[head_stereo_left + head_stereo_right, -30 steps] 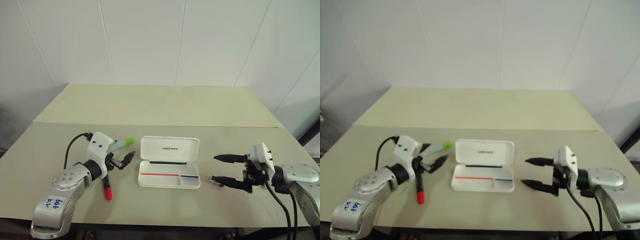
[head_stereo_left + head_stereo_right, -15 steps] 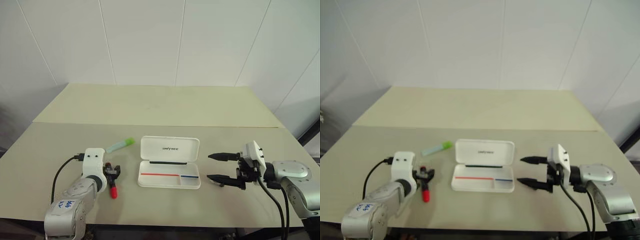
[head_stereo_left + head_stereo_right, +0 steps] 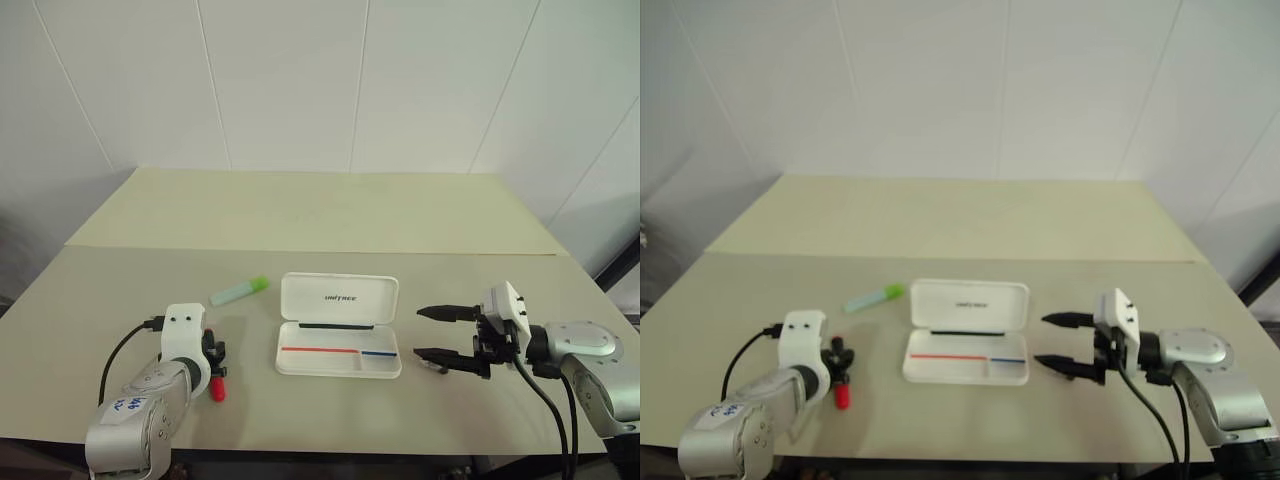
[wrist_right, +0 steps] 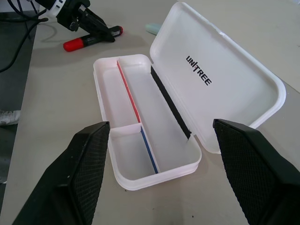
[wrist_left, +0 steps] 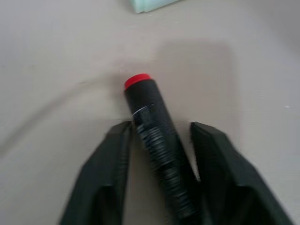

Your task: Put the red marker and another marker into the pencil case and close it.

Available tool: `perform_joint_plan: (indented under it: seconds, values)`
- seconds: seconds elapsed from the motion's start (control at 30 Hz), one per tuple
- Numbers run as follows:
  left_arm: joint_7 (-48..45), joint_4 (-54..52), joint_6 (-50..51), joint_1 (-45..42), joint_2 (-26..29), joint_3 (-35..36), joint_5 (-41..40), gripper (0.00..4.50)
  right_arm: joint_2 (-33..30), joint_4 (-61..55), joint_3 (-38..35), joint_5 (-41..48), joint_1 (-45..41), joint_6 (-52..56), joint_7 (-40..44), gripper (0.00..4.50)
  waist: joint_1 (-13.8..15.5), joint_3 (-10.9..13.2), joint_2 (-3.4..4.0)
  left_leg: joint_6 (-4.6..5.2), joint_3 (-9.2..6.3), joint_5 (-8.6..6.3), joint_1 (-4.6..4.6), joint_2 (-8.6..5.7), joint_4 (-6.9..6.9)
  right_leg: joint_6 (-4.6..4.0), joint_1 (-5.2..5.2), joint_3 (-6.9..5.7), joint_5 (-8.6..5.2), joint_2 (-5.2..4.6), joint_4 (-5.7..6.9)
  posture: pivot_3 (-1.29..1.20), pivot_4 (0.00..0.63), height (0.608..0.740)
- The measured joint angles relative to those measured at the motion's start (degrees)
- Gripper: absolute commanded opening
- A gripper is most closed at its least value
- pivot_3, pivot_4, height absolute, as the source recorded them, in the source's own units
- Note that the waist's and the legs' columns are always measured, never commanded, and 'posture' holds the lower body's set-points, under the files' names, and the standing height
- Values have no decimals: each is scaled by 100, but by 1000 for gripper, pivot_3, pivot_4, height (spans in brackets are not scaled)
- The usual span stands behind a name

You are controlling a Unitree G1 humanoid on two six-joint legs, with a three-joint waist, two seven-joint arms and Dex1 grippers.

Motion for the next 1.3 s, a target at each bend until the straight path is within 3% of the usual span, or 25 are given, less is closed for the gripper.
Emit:
perform_joint_plan:
  seconds: [0.07,0.17,0.4,0.67,0.77,1.0,1.3]
  values:
    - [-46,61,26,-81,56,-2,3,595,6,-3,0,-3,-1,0,-30,4500,14,0,0,0,-6,0,0,-1,2,0,7,-4,0,0,-4,0,150,740]
    - [-225,299,52,-261,275,-31,-35,592,7,-4,0,-22,-1,0,-48,4500,12,0,0,2,-9,3,5,0,4,-18,21,-7,-5,1,-20,0,150,740]
    - [-1513,774,-406,-913,1704,-405,-699,592,0,-11,-71,-17,68,4,-48,4500,-22,2,-4,4,-6,7,5,4,-8,-36,33,-7,3,1,-61,0,150,740]
    - [-3711,1686,-3073,-1755,3145,-1110,-1096,592,-43,-150,-146,95,254,12,-10,4500,-8,4,0,4,-6,-3,0,7,-23,-22,29,-14,10,-1,-79,0,150,740]
    - [-4731,1941,-4066,-1991,3349,-1621,-1194,592,-42,-212,-184,93,311,12,-91,4500,-5,5,2,11,-5,-9,-4,8,-26,-22,29,-14,10,-2,-86,0,150,740]
    - [-6080,2514,-5180,-2392,3338,-2700,-1167,592,-43,-454,-350,93,587,14,-362,4500,-2,11,12,21,-6,-17,-8,7,-25,3,29,-13,15,-1,-85,0,150,740]
    - [-6174,3885,-5976,-3045,2293,-3899,-192,592,-40,-1104,-760,131,1415,73,-826,4500,-10,13,16,26,-5,-19,-10,3,-12,15,30,-8,16,-1,-76,0,150,740]
